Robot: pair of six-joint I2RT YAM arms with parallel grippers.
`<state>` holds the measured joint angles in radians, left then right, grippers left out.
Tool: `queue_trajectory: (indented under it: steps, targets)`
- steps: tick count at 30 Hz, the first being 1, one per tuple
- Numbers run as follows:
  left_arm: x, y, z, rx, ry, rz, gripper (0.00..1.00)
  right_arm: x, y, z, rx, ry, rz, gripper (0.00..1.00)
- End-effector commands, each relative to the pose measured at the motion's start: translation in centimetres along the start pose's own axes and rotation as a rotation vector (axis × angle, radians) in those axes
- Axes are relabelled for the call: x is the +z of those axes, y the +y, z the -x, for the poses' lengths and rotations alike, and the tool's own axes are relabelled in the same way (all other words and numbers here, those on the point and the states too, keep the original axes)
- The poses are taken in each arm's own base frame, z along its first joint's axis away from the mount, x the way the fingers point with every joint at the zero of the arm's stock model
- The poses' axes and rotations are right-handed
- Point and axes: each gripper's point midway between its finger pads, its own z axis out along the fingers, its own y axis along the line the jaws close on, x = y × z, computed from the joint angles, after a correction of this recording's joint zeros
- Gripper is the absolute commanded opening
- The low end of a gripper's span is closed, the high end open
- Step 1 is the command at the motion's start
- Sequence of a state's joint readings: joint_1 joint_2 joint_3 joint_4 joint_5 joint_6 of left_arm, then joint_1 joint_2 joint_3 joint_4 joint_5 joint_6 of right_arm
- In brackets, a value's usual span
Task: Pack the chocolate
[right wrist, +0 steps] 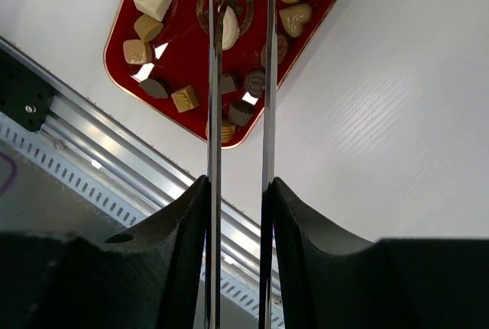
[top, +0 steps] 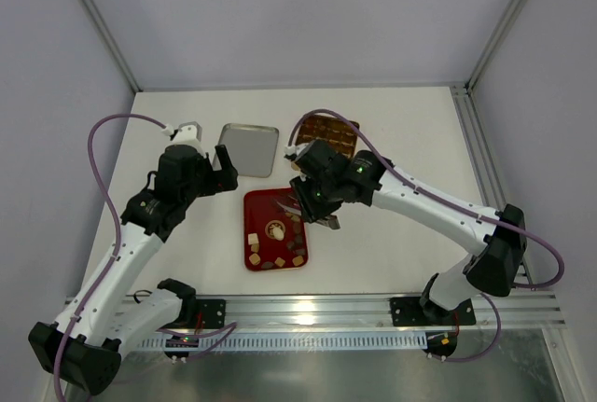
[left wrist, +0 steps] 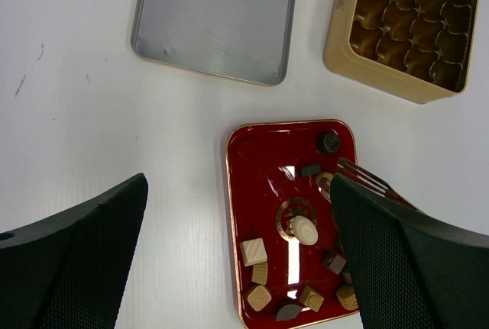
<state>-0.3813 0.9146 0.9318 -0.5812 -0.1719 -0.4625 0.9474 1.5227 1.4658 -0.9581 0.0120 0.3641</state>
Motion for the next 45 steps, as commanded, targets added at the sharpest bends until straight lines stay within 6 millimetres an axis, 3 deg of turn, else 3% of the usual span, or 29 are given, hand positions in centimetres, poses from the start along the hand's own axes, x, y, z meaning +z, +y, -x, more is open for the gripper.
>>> queue_trajectory:
  steps: [1, 12, 22, 45]
  targets:
    - [-0.4, -0.2, 1.2, -0.005, -0.038, -0.006, 1.0, 0.4, 0.5, -0.1, 0.013, -0.01, 0.011, 0.39]
    - [-0.3, -0.2, 1.2, -0.003, -0.037, -0.004, 1.0, 2.3, 0.0, -1.0, -0.017, 0.038, -0.017, 0.4]
    - [-0.3, -0.1, 1.3, -0.002, -0.041, 0.004, 1.0, 4.2, 0.1, 0.2, -0.029, 0.053, -0.045, 0.42]
    - [-0.6, -0.1, 1.4, 0.0, -0.048, -0.002, 1.0, 5.6, -0.2, 0.8, 0.035, 0.09, -0.049, 0.43]
